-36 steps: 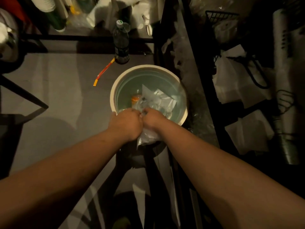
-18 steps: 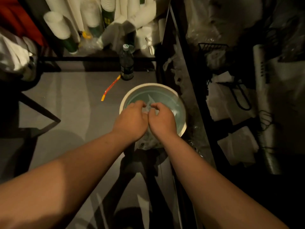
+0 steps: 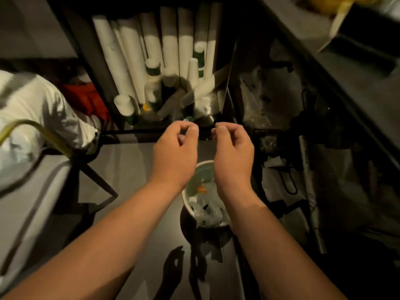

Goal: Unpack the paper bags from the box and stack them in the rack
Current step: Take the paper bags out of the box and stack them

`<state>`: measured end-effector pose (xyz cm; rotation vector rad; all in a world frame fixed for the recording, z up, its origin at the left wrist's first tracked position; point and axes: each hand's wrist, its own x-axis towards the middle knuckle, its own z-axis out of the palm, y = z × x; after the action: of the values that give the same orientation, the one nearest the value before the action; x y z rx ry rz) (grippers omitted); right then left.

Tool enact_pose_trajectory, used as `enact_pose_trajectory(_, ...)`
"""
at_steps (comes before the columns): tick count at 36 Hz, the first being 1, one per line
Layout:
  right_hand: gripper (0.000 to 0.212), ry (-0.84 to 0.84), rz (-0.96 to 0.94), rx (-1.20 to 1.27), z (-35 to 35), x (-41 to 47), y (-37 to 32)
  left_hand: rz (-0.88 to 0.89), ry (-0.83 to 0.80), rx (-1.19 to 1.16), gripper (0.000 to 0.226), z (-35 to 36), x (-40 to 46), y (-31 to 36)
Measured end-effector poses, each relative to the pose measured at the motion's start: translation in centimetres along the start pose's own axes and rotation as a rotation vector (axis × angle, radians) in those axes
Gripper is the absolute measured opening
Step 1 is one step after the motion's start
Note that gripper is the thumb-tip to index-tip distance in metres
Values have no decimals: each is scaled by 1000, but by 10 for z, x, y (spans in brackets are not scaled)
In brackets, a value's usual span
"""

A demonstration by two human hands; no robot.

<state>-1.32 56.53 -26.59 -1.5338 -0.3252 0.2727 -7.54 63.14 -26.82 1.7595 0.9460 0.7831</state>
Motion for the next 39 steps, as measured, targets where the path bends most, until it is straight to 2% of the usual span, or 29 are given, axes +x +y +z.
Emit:
enact_pose_trajectory(7,12,14,-75,176,-11,-11,-123,135,37,-116,21,-34,-10,113)
enact_pose_trajectory(18,13,14,-236,308,-54,-41,-299,300,-101,-365,27,-73,-45,286)
enact_pose_trajectory(22,13,23,-288,378,-74,-45,-357,415,-133,-400,28,-82,-52,347)
enact_pose_trajectory(28,13,96,-368,437,-119,-51,-419,469,-242,-449,28,-73,-67,417)
enact_pose_trajectory(31,15,87,-329,517,-143,-56,-440,468,-278,-501,27,-60,-76,442)
enact_pose_trajectory(39,16,343,-376,319,-230,-84,-470,484,-539,-527,21,-14,-133,497)
